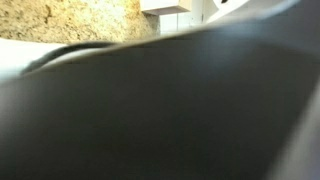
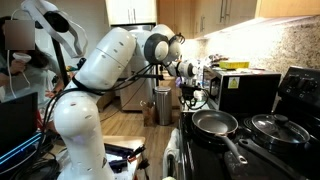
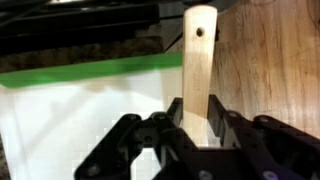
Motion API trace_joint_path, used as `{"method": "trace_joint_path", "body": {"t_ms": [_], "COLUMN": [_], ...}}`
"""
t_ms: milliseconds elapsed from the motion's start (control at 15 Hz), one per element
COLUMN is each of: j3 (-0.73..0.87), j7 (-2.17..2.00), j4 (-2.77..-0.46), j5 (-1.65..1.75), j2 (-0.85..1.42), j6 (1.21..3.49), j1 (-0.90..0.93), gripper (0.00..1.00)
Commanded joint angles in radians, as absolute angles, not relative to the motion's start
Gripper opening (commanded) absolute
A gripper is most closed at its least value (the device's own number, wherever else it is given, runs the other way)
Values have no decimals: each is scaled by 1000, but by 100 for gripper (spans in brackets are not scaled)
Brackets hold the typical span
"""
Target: Put the spatula into the black pot.
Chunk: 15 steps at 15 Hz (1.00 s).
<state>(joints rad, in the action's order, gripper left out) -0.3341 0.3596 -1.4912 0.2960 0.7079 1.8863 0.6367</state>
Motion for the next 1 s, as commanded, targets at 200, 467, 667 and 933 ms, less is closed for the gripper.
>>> {"method": "trace_joint_path", "body": {"t_ms": [200,467,667,933], "j3": [-306,-288,-277,-279], "j7": [369,364,353,340], "j4": [-1409,-1409,-1445,-1523], "j5": [358,369,357,338], "j2": [694,670,624,551], "j6": [1765,1745,1729,1743], "j1": [679,670,651,606], "gripper": [7,7,7,7]}}
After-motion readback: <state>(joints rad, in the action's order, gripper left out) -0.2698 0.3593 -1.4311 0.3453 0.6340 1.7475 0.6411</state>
